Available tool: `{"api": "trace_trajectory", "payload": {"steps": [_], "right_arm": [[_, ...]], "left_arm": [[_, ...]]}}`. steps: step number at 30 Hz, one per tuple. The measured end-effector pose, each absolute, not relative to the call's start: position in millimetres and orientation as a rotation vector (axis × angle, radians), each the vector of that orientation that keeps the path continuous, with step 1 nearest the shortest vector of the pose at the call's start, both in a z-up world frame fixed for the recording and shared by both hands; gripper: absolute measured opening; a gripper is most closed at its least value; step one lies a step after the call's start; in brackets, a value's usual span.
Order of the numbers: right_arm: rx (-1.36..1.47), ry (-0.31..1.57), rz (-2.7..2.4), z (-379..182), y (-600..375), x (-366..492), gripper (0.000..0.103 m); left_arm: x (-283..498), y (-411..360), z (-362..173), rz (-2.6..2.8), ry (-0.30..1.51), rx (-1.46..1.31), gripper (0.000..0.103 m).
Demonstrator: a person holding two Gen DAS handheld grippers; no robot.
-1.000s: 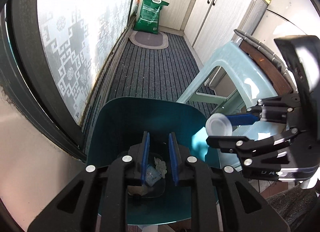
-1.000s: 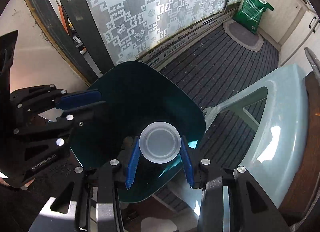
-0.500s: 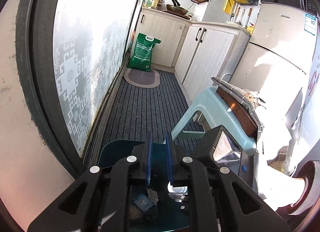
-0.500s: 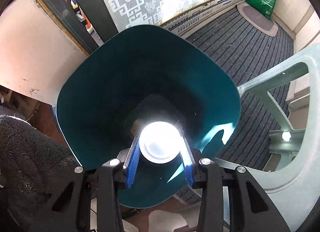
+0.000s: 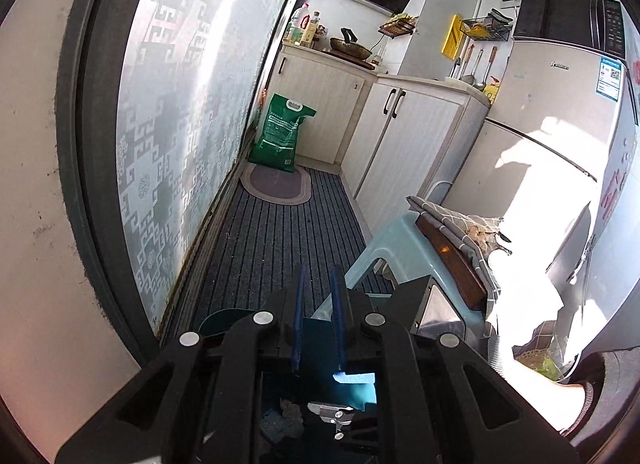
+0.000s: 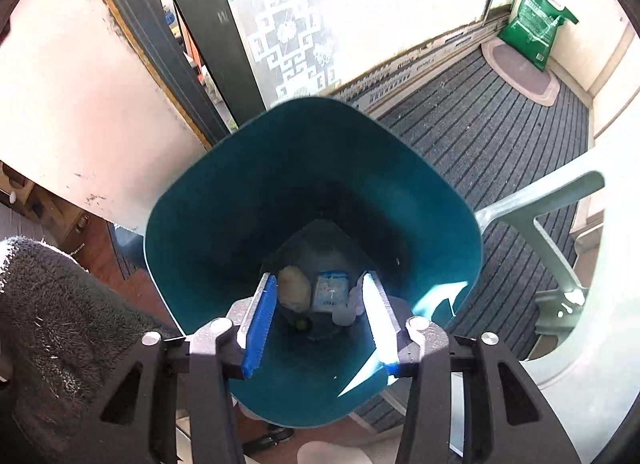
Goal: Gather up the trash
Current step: 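Return to the table and grasp the white cup with the left gripper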
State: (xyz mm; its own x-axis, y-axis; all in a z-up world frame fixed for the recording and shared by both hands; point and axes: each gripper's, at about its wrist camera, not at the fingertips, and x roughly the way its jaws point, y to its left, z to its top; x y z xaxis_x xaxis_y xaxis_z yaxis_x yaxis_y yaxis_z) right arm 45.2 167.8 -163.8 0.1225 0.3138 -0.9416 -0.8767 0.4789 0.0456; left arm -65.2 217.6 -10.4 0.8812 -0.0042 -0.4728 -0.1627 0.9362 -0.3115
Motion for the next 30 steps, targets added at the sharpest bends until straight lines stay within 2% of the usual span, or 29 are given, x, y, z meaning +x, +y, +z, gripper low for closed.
{"api": "trace_trajectory", "payload": {"steps": [9,16,24,30], "right_arm": [[-0.529,0.874,0.921,-78.1,138.9,51.3,0.039],[-0.434,0.764,0.849,-24.7,82.4,71.2,0.039],[-0.319,0.716,0.707,8.8,-3.6,105.1,0.039],[-0.247,0.727,0.600,10.5,-72.3,124.0,0.039]], "left_arm": [[-66.6,209.9,8.8,0.078,0.425,-0.335,0.014],[-50.0,179.7,18.2,0.020,0.417,-0.305,0.018],[-16.3,128.1,22.7,-0.072,0.440,-0.282,0.022],[16.9,79.0,23.9,-0.132,0.472,-0.246,0.022]]}}
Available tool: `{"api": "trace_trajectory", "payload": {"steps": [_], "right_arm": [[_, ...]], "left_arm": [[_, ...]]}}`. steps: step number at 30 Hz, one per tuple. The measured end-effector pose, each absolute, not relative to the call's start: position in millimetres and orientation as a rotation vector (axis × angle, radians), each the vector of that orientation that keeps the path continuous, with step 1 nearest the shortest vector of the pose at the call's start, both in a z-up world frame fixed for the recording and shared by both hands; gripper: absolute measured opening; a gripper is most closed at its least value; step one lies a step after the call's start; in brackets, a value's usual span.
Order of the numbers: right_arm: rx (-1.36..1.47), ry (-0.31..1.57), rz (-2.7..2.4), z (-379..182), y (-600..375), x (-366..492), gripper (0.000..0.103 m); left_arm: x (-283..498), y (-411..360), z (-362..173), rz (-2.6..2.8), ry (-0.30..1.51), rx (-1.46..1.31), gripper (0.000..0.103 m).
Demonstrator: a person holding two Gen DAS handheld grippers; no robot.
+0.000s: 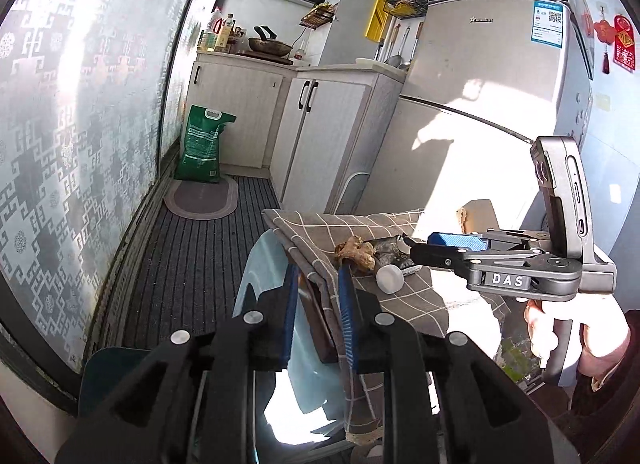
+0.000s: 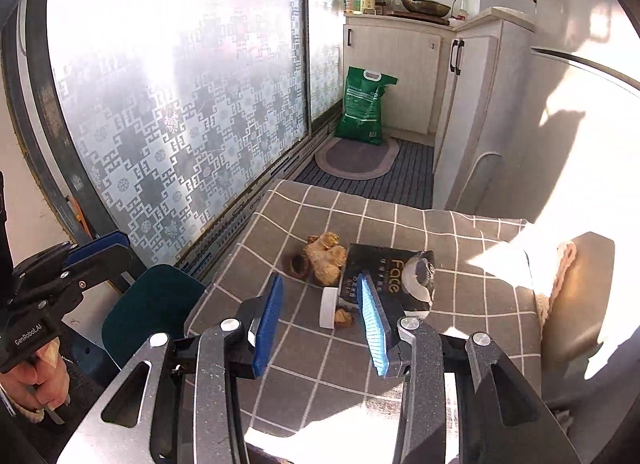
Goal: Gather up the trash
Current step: 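Return to the table and grasp the white cup with the left gripper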
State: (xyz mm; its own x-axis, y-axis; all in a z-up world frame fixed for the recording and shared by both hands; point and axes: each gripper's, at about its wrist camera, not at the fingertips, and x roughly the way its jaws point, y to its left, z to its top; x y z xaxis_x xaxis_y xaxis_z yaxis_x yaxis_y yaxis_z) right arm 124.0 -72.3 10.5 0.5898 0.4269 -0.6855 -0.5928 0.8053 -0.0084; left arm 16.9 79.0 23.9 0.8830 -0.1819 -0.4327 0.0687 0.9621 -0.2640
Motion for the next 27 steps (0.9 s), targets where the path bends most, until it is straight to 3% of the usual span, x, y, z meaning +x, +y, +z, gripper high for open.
{"api": "trace_trajectory", "payload": {"steps": [16,27], "right_arm": [[-0.225,0.806,0.590,-25.7,-141.1,128.1,0.039],[-0.228,0.823,0.626,-33.0,-141.5,127.3,0.039]], "left_arm": [[106.4,-12.6,-6.8,-0.172,0.609,-0.215,0.023],[128.9,-14.0,-24.7,-0.094,0.686,-0.256,0.020]]}}
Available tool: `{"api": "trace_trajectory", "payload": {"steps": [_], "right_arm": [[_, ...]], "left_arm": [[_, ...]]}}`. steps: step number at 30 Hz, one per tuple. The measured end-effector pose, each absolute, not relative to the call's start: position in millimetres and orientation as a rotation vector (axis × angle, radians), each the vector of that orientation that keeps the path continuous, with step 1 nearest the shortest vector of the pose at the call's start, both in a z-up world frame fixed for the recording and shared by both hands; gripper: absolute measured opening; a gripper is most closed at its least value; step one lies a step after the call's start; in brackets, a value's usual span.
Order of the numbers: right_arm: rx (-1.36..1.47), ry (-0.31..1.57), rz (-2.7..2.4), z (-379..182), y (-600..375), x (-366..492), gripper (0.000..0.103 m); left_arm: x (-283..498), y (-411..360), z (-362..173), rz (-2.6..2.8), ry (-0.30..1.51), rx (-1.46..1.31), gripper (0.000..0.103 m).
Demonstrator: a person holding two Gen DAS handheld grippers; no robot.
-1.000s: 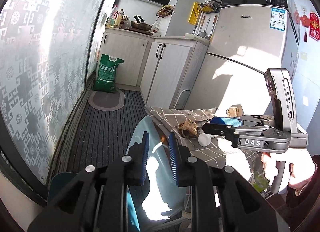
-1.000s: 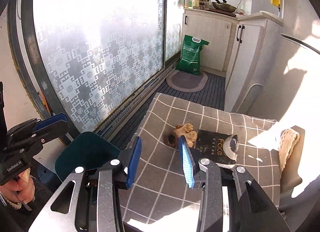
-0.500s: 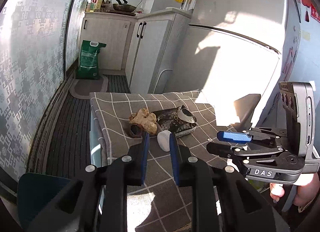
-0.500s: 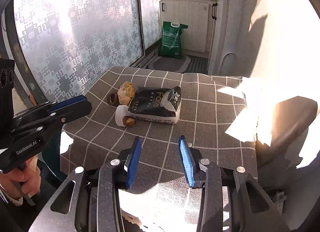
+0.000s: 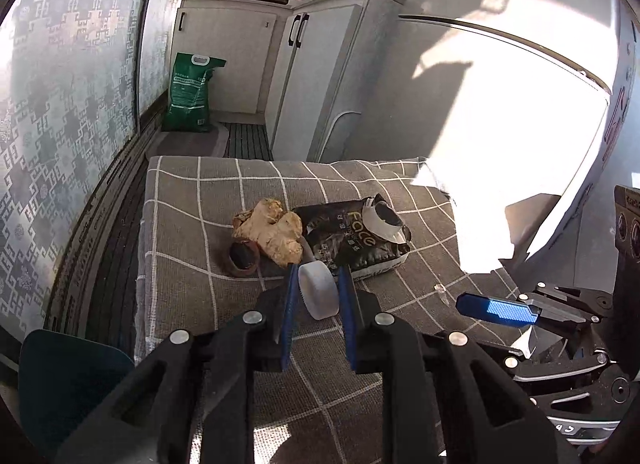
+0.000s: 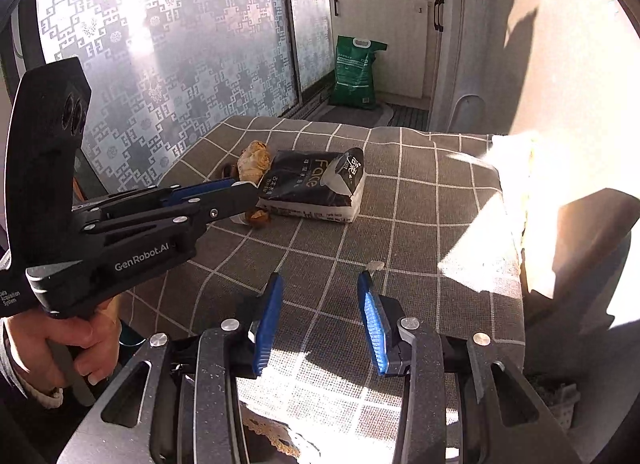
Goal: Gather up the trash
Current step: 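Return to the table and grasp the white cup with the left gripper, then carry the white cup toward the bin while the right gripper grasps a small scrap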
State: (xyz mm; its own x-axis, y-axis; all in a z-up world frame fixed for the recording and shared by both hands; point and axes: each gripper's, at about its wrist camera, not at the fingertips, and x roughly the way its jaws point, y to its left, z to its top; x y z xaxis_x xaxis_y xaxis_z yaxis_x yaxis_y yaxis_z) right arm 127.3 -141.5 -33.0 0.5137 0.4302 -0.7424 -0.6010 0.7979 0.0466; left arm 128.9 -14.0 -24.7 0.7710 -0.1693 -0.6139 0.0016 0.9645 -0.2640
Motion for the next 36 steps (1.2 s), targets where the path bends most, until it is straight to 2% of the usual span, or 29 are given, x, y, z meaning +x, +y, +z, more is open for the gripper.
{"api": "trace_trajectory", "payload": {"steps": [2,4,34,36], "right_arm": [[-0.228,0.821,0.630,-32.6,-140.8,126.9,0.039],[-0.232,0.819,0.632,-31.9,-138.1,126.5,0.039],[-0.274,0.858,0.629,-45.0,-77.6,146.0,0.039],[-0.266,0.861,0.621,-44.7,-74.8,148.6,0.036]], "left_arm": [[129.0,-10.9,-26.8,-0.093,0.699,-0.265,0.018],[128.4,-8.8,-28.0,-0.087,0.705,-0.262,0.010],[70.9,59.9,4.6,-0.058,0.582,-0.259,0.010],[67.2,66.8,5.1,-0.052,0.579,-0.261,0.010]]}}
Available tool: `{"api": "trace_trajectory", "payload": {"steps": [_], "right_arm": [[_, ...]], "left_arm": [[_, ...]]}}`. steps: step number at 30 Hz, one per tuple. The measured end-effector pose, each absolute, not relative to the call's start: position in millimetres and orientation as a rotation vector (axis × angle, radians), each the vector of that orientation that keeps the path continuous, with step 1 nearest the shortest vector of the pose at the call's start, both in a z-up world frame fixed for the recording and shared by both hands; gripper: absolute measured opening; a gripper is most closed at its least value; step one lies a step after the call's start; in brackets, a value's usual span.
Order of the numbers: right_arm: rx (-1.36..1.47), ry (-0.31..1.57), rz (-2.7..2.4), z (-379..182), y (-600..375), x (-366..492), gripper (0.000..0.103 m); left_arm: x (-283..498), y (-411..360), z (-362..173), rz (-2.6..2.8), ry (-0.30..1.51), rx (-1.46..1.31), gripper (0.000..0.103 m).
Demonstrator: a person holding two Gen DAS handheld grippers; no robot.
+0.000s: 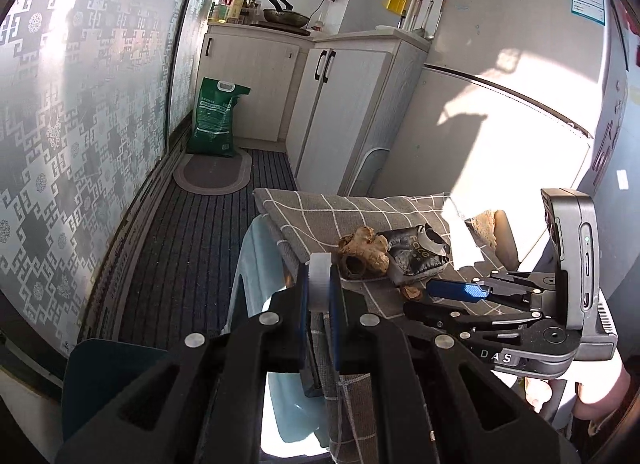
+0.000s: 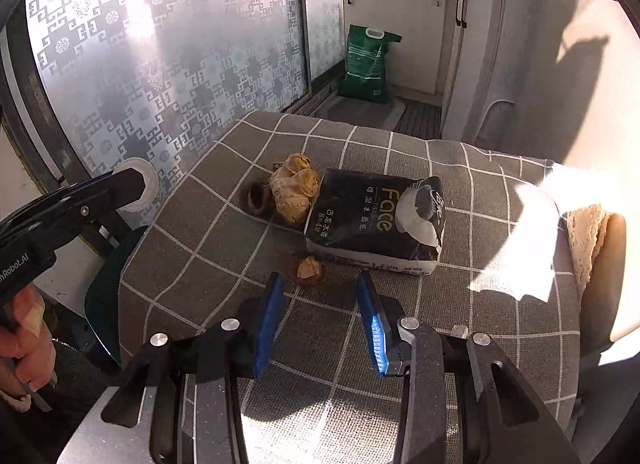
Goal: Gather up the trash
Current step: 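Carry the white cup toward the bin while the right gripper grasps a small scrap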
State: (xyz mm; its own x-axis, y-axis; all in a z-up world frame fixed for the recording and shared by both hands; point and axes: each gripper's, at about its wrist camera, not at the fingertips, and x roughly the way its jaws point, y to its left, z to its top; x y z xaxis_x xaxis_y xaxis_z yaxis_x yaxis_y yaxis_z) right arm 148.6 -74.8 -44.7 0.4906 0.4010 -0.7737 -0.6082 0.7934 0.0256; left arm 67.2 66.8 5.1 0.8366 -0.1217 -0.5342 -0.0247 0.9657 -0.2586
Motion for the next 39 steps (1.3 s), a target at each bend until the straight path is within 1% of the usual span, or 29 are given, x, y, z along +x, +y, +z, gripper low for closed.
{"api": "trace_trajectory", "payload": {"steps": [1,4,6,12,21,31,39], "right_arm": [[-0.263,0.862,0.618,-44.7,-73.4,149.6,0.035],[-0.276,0.860,0.609,-44.4,-67.1,150.6,0.027],[-0.286,0.861,0.608,-44.2,-61.5,150.1,0.019],[-0.313,0.861,0.596,-41.1,-51.6,148.6,0.019],[-0.296,0.818,0.662,-18.4,-25.2,132.4,0.019],[-0.318,0.796,0.755,-7.9,24.8,113.4,0.019],[-0.350,0.806,0.821,-10.3,65.6,102.4,0.019]], "left_arm": [[66.4,70.3,5.2,-0.049,0.580,-0.263,0.010],[60.1,80.6,4.5,-0.041,0.578,-0.266,0.010],[56.2,86.4,3.9,-0.037,0.577,-0.266,0.010],[45.6,104.8,-0.4,-0.008,0.594,-0.264,0.010],[30.9,131.4,-17.3,0.040,0.647,-0.266,0.010],[19.0,153.2,-56.3,0.082,0.744,-0.264,0.010],[8.9,171.2,-92.6,0.086,0.837,-0.295,0.010]]}}
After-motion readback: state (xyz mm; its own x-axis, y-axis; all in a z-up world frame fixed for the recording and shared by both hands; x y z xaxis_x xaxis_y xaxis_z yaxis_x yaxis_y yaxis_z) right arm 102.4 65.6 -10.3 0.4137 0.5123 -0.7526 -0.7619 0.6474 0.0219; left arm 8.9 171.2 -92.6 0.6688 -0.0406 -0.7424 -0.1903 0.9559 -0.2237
